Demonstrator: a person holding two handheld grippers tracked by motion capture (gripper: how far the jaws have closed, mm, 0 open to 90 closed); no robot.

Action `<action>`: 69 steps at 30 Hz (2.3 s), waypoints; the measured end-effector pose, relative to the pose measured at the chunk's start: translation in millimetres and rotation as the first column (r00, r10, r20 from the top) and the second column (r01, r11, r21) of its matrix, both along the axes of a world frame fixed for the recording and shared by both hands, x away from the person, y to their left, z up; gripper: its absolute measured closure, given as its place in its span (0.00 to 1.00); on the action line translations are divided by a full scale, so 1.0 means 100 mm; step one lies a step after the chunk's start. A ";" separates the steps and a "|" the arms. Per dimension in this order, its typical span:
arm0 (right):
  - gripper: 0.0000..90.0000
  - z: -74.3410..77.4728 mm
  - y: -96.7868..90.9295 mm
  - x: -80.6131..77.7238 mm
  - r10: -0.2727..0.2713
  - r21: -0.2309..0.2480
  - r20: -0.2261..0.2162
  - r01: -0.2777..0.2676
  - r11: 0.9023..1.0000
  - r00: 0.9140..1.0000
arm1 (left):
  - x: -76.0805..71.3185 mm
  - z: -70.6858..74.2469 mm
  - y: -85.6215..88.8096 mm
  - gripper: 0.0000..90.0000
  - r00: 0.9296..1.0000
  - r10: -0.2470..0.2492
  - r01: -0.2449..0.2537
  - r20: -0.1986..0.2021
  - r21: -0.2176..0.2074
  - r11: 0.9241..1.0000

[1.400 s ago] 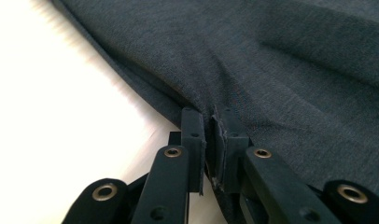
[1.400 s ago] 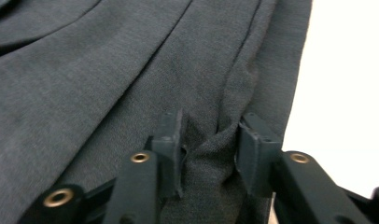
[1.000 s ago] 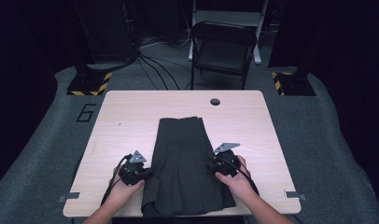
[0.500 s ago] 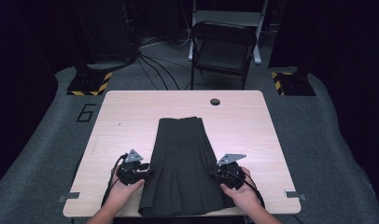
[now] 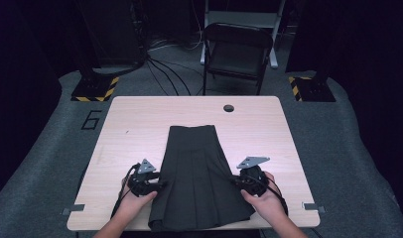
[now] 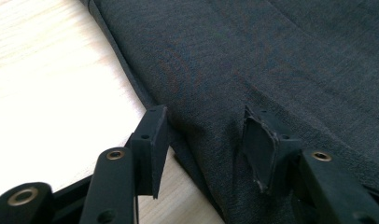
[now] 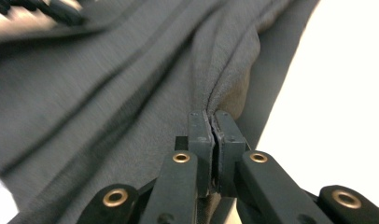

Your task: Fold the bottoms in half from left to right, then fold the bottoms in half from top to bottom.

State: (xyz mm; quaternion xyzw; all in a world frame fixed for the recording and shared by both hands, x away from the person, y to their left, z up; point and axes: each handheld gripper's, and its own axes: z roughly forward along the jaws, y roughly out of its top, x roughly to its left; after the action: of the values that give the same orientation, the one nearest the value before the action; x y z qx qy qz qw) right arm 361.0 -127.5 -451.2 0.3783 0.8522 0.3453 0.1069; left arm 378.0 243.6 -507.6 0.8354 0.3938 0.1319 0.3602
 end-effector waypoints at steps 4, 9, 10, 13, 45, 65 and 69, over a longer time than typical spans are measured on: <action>0.90 -0.28 -0.12 0.05 -0.040 -0.010 -0.067 0.040 0.999 0.997 | -0.01 -0.01 -0.01 0.55 1.000 0.002 -0.002 -0.003 -0.012 1.000; 0.72 -0.35 -0.16 0.06 -0.058 0.032 -0.066 0.061 0.998 0.996 | 0.00 -0.02 -0.02 0.54 1.000 -0.007 0.007 -0.002 -0.015 1.000; 0.69 -0.34 -0.16 0.07 -0.067 0.043 -0.040 0.069 0.997 0.997 | 0.00 -0.03 -0.03 0.54 1.000 -0.003 0.003 0.000 -0.017 1.000; 0.62 -0.30 -0.15 0.10 -0.077 0.065 -0.012 0.078 0.995 0.997 | 0.00 -0.04 -0.04 0.53 1.000 -0.012 0.011 -0.007 -0.021 1.000; 0.62 -0.59 0.15 0.25 -0.006 -0.034 0.017 0.007 0.999 1.000 | -0.02 -0.11 0.01 0.55 0.996 -0.089 0.088 -0.014 -0.052 0.995; 0.51 -0.48 0.05 0.25 -0.046 0.006 0.106 0.045 0.999 0.993 | -0.02 -0.06 0.02 0.45 0.999 -0.044 0.043 -0.011 -0.081 0.996; 0.50 -0.47 0.10 0.25 -0.026 0.029 0.093 0.024 0.999 0.995 | 0.00 -0.05 0.03 0.45 0.999 -0.038 0.036 -0.020 -0.095 0.995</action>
State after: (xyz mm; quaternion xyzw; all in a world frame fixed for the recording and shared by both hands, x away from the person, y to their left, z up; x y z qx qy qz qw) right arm 386.0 -117.4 -497.7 0.3737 0.8365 0.3732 0.1457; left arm 378.0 246.3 -512.2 0.8259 0.3881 0.0975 0.3973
